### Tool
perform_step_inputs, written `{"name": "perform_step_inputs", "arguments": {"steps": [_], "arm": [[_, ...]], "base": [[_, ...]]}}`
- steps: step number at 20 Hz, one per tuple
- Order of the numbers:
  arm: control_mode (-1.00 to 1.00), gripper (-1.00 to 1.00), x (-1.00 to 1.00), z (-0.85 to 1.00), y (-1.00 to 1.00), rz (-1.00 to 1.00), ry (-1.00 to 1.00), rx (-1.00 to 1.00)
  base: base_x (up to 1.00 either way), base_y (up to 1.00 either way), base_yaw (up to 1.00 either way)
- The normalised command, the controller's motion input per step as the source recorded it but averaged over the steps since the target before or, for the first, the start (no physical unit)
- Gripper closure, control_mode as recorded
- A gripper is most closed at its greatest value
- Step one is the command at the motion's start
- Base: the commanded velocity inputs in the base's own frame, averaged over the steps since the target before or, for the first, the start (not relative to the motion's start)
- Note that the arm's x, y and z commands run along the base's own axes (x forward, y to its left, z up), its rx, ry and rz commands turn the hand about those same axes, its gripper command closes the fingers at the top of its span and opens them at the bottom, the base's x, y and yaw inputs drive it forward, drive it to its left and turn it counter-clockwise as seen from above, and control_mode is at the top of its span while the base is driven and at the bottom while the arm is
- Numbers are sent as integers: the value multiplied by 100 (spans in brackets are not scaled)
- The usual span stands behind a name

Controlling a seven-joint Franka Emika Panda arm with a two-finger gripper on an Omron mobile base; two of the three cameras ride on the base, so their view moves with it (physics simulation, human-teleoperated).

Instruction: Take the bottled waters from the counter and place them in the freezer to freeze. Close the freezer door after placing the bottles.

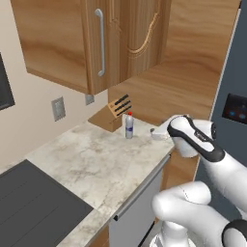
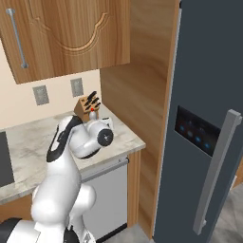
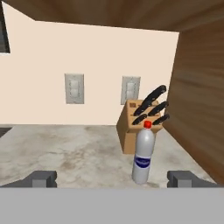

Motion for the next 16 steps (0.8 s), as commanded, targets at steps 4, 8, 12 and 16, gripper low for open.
{"name": "perform_step_inputs", "arguments": {"steps": [4, 8, 12, 16], "arm": [[-100, -100, 39, -33, -9, 17, 0, 0], [-100, -100, 43, -38, -4, 13, 0, -2], [-100, -100, 36, -35, 2, 5, -8, 0], [-100, -100, 29, -24, 1, -1, -3, 0]], "base": [[0, 0, 0], [0, 0, 0], [0, 0, 0], [0, 0, 0]]}}
